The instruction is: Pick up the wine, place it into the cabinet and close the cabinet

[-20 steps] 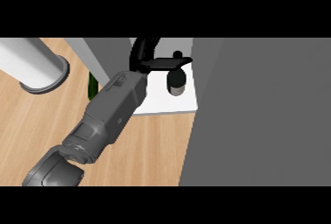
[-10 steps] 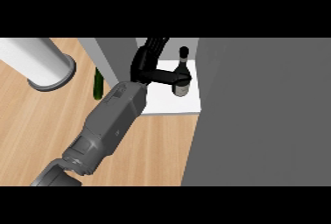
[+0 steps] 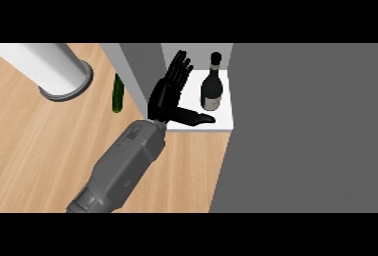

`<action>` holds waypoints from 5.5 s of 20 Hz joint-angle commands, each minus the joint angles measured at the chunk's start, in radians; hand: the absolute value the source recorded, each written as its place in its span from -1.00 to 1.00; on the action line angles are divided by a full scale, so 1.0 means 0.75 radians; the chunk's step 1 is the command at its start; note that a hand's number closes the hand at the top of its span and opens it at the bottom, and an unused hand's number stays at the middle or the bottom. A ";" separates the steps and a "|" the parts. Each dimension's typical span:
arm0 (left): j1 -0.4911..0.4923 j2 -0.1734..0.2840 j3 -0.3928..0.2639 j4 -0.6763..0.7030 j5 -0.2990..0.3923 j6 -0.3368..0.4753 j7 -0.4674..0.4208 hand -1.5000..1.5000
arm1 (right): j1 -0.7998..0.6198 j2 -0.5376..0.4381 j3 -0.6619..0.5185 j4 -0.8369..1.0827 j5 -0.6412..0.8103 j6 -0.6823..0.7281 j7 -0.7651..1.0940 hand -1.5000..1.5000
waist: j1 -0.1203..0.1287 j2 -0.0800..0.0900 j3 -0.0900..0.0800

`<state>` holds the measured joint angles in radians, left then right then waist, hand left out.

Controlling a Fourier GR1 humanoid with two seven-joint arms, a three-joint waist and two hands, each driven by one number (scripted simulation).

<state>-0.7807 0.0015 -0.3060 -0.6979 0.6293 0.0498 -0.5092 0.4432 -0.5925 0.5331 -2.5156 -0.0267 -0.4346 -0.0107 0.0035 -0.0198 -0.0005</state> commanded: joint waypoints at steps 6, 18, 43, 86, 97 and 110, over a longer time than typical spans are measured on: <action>0.432 0.047 -0.172 -0.457 -0.045 0.081 0.065 -1.00 | 0.090 -0.049 -0.023 -0.323 -0.054 -0.022 0.133 -1.00 | 0.016 -0.001 0.000; 0.873 0.200 -0.196 -0.949 0.004 0.019 0.101 -1.00 | 0.055 -0.139 -0.023 -0.292 -0.051 0.084 0.138 -1.00 | 0.000 0.018 -0.001; 1.069 0.632 0.224 -1.048 0.184 -0.320 0.093 -1.00 | -0.127 -0.149 0.414 -0.256 0.060 0.365 0.173 1.00 | -0.010 0.023 -0.003; 1.085 0.795 0.489 -0.865 0.273 -0.660 0.131 -1.00 | -1.953 0.788 0.007 1.131 -0.336 0.041 0.769 1.00 | 0.036 0.030 -0.001; 1.137 0.762 0.542 -0.937 0.255 -0.671 0.184 -1.00 | -1.796 0.761 -0.196 1.526 -0.452 0.306 0.440 1.00 | 0.019 0.029 0.001; 1.036 0.728 0.568 -0.828 0.233 -0.698 0.214 -1.00 | -1.846 0.663 -0.330 1.784 -0.393 0.485 0.242 1.00 | 0.014 0.037 0.000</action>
<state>-0.0056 0.5596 0.1232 -1.3325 0.8259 -0.4656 -0.3336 -0.9483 -0.0178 0.3698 -1.3124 -0.3500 -0.0730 0.2091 0.0234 -0.0325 -0.0095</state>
